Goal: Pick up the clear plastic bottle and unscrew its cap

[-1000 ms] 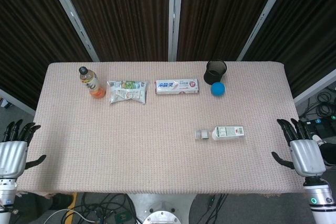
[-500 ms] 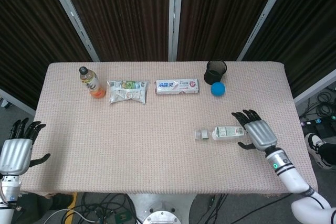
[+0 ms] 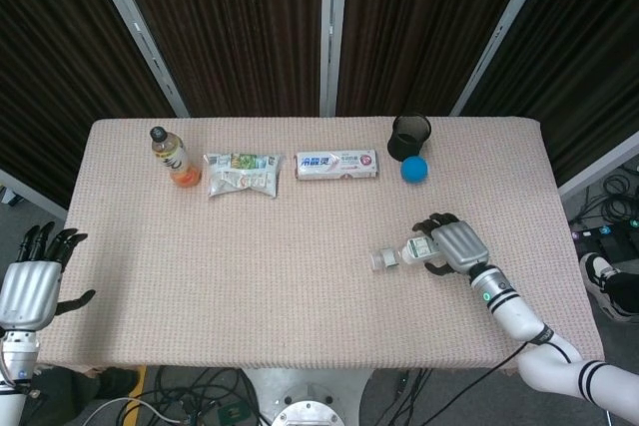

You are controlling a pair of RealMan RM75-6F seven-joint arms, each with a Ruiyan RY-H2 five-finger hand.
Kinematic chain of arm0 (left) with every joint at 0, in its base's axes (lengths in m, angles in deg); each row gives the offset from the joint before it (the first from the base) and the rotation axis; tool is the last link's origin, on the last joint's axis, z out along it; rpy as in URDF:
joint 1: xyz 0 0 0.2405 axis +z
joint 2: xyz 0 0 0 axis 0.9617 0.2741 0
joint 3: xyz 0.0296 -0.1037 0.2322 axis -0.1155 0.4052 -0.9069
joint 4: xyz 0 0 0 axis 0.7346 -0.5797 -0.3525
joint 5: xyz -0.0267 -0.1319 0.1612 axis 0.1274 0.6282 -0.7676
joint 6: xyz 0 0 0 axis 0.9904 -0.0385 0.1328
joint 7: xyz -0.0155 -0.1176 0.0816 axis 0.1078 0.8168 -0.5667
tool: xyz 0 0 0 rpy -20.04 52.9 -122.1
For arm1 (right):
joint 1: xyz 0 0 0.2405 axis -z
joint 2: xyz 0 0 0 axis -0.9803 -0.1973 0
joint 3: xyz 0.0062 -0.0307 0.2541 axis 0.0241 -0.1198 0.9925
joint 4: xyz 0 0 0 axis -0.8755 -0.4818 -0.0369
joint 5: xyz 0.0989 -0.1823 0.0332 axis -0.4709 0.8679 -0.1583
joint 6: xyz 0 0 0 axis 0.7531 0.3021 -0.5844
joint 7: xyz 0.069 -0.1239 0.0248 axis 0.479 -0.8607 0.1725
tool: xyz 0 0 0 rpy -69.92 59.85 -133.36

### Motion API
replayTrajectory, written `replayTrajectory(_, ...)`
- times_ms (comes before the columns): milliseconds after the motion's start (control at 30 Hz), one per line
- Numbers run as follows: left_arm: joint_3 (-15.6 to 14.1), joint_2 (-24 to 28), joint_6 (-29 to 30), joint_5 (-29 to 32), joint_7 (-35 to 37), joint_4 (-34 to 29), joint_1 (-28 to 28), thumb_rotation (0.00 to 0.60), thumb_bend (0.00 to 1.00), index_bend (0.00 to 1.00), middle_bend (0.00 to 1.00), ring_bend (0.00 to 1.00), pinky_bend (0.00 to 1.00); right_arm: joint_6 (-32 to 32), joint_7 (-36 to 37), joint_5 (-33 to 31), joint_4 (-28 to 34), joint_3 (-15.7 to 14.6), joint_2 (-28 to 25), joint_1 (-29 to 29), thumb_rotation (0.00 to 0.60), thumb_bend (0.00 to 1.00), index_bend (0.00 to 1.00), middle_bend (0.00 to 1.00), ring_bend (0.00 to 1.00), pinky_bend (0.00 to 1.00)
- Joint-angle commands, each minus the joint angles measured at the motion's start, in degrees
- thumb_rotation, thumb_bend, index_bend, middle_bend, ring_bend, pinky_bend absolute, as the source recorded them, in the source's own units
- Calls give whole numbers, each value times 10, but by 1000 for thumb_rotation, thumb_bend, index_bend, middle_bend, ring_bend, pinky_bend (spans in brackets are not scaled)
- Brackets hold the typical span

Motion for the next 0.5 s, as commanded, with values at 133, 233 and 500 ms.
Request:
replayTrajectory(133, 4, 7, -8, -8, 3, -4, -11, 600, 98, 214, 154, 26, 13, 77, 51, 44, 13, 3, -1, 7, 600, 405, 596, 501, 395, 454)
replayTrajectory(233, 11, 12, -15, -21, 22, -9, -26, 600, 97, 216, 154, 25, 13, 104, 82, 67, 31, 8, -4, 1, 600, 406, 617, 517, 413, 472)
replayTrajectory(500, 30, 16, -47, -66, 96, -21, -82, 600, 97, 217, 154, 25, 16, 104, 171, 90, 46, 29, 36, -51, 600, 413, 641, 537, 439, 500)
